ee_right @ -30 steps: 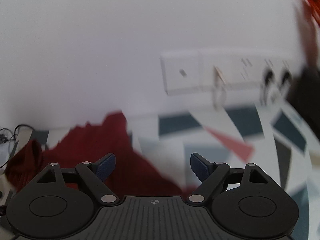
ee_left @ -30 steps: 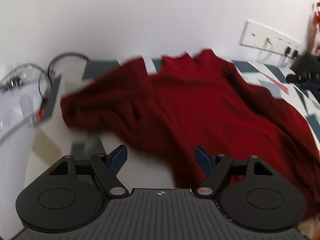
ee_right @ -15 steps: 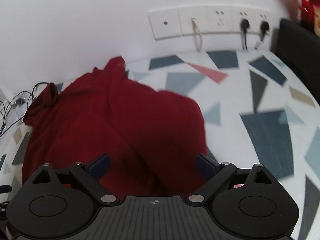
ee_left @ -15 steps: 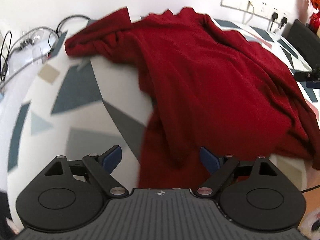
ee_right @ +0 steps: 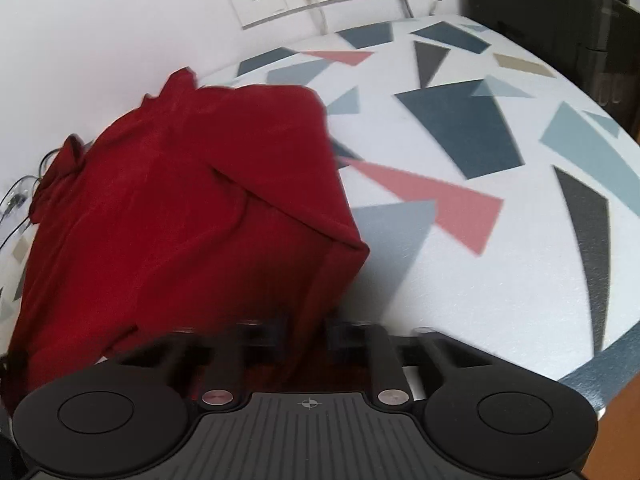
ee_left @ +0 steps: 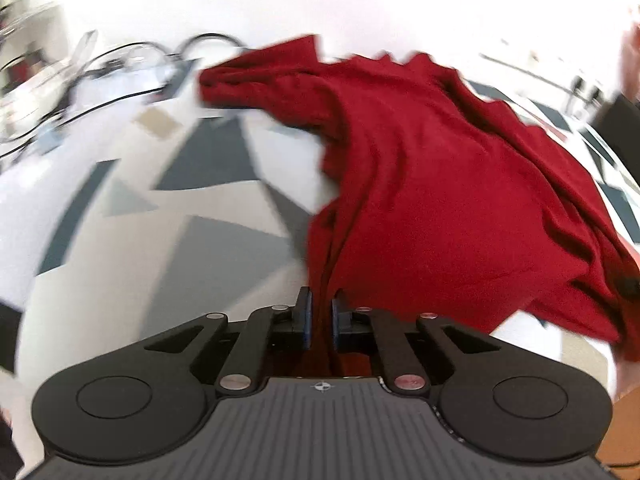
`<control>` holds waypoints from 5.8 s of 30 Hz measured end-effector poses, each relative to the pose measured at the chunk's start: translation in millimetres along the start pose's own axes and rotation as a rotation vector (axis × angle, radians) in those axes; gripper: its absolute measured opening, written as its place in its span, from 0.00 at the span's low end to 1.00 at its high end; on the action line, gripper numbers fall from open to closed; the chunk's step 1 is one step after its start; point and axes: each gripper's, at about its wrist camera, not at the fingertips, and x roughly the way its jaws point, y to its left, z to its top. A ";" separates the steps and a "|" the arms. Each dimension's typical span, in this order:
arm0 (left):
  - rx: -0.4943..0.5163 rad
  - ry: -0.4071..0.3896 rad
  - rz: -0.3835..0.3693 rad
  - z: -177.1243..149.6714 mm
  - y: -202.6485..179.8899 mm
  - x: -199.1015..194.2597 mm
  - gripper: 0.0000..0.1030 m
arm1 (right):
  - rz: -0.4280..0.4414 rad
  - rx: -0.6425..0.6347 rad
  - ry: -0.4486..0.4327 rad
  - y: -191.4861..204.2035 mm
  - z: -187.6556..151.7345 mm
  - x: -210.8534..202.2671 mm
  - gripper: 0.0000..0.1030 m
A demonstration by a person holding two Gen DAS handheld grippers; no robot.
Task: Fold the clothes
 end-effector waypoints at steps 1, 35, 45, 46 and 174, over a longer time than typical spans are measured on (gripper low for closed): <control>-0.023 -0.003 0.014 2.1 6.8 -3.7 0.09 | 0.017 0.028 -0.004 0.3 0.2 -2.5 0.11; -0.006 0.117 0.256 -1.9 -17.7 17.4 0.09 | 0.116 0.102 0.004 -32.7 199.2 61.4 0.07; 0.212 -0.050 0.263 76.5 -154.5 -11.0 0.77 | 0.067 0.339 -0.239 -135.5 259.2 96.9 0.07; 0.229 -0.064 0.231 84.0 -167.3 -9.9 0.77 | 0.044 0.352 -0.254 -149.7 264.3 98.8 0.07; 0.601 -0.052 -0.172 -77.4 -1.3 -62.4 0.89 | -0.195 -0.126 -0.179 42.1 -99.0 -37.5 0.33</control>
